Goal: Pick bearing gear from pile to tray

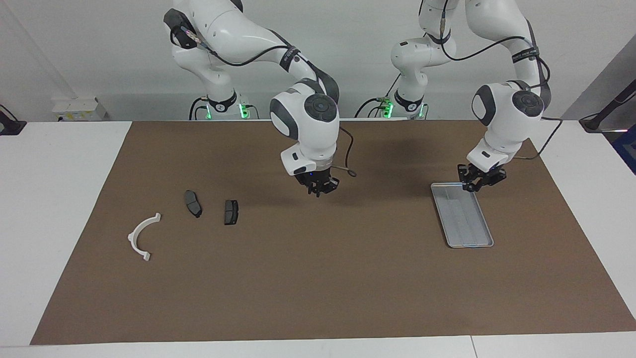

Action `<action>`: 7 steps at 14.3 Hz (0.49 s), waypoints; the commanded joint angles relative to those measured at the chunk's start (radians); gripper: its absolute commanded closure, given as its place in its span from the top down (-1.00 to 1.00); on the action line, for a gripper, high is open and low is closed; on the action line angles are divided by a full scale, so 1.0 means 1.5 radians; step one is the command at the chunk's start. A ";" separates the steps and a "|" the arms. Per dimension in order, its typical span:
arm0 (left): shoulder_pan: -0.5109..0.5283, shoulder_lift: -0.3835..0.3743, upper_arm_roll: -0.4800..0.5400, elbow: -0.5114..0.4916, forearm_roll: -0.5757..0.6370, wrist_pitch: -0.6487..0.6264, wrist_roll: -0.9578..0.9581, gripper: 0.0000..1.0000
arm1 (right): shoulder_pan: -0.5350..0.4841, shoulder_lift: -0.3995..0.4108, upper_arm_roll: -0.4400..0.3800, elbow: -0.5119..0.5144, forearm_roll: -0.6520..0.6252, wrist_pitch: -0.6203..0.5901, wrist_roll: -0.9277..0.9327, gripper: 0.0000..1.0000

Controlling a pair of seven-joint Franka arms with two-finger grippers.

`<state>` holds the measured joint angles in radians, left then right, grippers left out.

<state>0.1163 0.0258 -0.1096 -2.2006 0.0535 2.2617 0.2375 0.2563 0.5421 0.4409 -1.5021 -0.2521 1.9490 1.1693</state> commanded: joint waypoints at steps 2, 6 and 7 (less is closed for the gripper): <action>-0.016 0.003 0.007 -0.022 -0.006 0.036 -0.026 -1.00 | 0.013 0.052 -0.003 -0.001 -0.033 0.048 0.037 -1.00; -0.015 0.013 0.008 -0.037 -0.006 0.051 -0.022 -1.00 | 0.013 0.071 -0.003 -0.021 -0.041 0.088 0.038 -1.00; -0.015 0.014 0.008 -0.044 -0.006 0.061 -0.022 -1.00 | 0.012 0.074 -0.003 -0.025 -0.041 0.098 0.038 -1.00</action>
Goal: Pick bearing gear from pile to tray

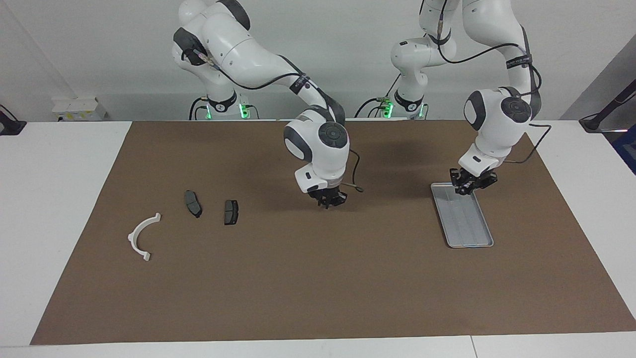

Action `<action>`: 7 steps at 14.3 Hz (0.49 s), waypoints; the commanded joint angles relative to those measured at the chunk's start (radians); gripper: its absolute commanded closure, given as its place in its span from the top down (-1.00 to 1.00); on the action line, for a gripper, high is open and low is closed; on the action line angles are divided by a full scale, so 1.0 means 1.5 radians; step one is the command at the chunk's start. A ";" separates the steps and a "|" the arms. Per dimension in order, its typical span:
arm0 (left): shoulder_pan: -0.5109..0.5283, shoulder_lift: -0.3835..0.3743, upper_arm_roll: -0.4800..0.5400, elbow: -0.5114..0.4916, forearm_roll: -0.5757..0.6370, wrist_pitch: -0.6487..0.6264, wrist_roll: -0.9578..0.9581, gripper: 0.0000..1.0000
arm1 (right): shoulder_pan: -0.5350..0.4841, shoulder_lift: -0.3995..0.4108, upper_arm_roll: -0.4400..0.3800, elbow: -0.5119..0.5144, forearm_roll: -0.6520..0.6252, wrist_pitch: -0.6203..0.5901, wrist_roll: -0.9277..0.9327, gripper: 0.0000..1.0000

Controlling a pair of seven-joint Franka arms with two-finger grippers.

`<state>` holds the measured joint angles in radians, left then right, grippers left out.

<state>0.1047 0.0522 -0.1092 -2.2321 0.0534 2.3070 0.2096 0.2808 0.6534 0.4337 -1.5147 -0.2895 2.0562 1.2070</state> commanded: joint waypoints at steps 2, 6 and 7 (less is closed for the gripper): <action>-0.006 -0.001 0.007 -0.038 -0.006 0.050 -0.003 -1.00 | -0.005 0.000 0.002 -0.019 -0.016 0.027 0.011 -1.00; -0.007 0.015 0.007 -0.046 -0.005 0.077 -0.005 -1.00 | -0.014 0.000 0.001 -0.034 -0.031 0.058 0.011 -1.00; -0.008 0.018 0.007 -0.046 -0.006 0.084 -0.006 -1.00 | -0.015 0.000 0.001 -0.033 -0.033 0.060 0.011 -1.00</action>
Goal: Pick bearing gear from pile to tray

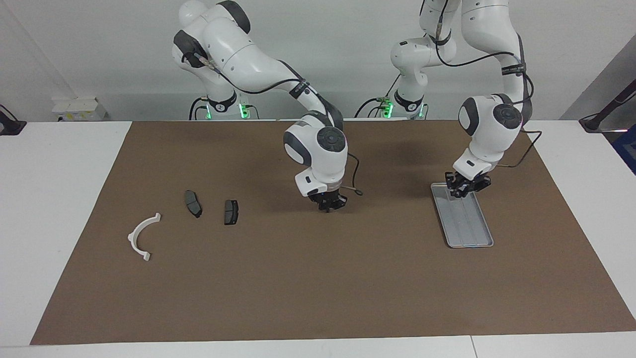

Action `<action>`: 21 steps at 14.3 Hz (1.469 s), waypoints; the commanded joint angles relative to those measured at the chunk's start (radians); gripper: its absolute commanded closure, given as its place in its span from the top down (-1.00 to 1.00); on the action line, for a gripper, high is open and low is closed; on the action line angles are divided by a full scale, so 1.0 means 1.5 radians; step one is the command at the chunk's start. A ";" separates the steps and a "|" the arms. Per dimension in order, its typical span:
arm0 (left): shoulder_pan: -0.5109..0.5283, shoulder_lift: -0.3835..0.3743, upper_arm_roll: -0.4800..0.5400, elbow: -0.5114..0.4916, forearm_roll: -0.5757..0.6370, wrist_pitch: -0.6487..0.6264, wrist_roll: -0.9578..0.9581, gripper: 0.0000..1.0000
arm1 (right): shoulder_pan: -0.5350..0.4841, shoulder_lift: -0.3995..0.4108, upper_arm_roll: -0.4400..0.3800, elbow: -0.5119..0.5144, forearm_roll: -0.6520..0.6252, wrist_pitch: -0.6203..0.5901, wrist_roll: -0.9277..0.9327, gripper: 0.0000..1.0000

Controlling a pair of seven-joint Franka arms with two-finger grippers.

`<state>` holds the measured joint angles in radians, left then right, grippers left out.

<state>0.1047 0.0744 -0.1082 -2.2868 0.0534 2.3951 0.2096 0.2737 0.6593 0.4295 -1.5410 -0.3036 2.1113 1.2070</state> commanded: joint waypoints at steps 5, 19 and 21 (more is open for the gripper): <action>-0.008 0.014 0.007 -0.010 -0.006 0.043 -0.009 -1.00 | -0.013 -0.004 0.002 -0.036 -0.033 0.058 0.013 -1.00; -0.016 0.034 0.007 -0.015 -0.006 0.067 -0.004 0.42 | -0.021 -0.002 -0.001 0.011 -0.037 -0.018 0.035 1.00; -0.016 0.033 0.007 -0.007 -0.005 0.053 -0.005 1.00 | -0.024 -0.003 -0.002 0.035 -0.039 -0.050 0.027 1.00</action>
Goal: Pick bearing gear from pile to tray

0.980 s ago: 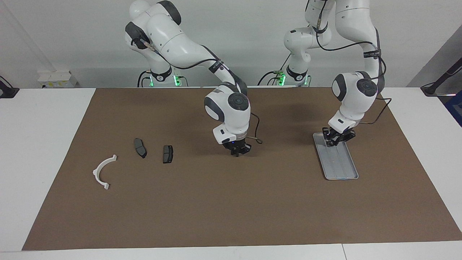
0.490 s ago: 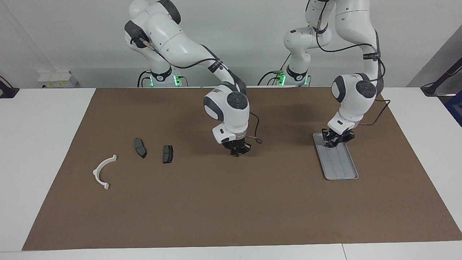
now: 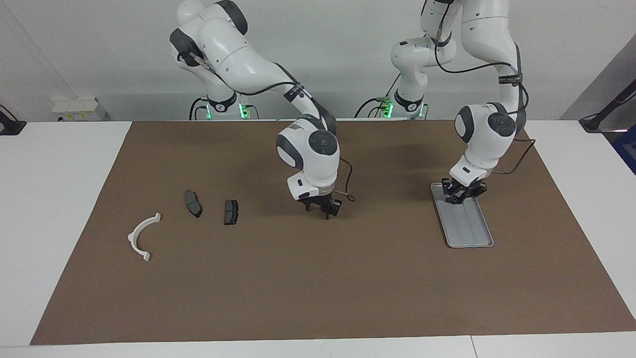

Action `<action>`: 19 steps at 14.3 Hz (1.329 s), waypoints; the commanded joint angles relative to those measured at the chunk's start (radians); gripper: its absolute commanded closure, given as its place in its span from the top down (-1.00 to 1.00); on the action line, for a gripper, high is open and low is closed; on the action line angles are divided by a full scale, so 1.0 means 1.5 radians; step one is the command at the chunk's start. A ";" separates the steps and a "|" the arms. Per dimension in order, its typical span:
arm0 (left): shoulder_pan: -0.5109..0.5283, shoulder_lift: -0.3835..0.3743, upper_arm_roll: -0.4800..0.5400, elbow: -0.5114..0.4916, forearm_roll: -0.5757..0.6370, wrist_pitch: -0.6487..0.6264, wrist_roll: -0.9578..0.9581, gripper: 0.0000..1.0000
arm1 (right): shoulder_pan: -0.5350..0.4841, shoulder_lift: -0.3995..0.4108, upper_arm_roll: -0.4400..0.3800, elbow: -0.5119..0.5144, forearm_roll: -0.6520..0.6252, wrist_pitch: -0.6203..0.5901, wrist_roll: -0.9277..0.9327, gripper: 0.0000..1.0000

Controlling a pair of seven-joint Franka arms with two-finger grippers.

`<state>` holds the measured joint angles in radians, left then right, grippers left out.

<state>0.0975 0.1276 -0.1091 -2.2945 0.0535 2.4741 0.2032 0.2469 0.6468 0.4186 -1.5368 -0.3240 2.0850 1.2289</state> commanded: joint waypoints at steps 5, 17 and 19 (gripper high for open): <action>-0.011 -0.013 0.006 0.114 -0.005 -0.200 0.002 1.00 | -0.065 -0.034 0.005 0.063 -0.019 -0.090 -0.089 1.00; -0.249 -0.014 0.001 0.224 -0.016 -0.276 -0.463 1.00 | -0.267 -0.194 0.010 0.061 0.045 -0.177 -0.515 1.00; -0.300 0.010 0.002 0.296 -0.017 -0.318 -0.527 1.00 | -0.297 -0.216 0.010 0.061 0.081 -0.191 -0.572 1.00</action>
<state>-0.2901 0.0989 -0.1243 -1.9632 0.0338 2.0758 -0.5135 -0.1531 0.3660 0.4206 -1.4271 -0.2521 1.8200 0.4497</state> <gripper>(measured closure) 0.000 0.000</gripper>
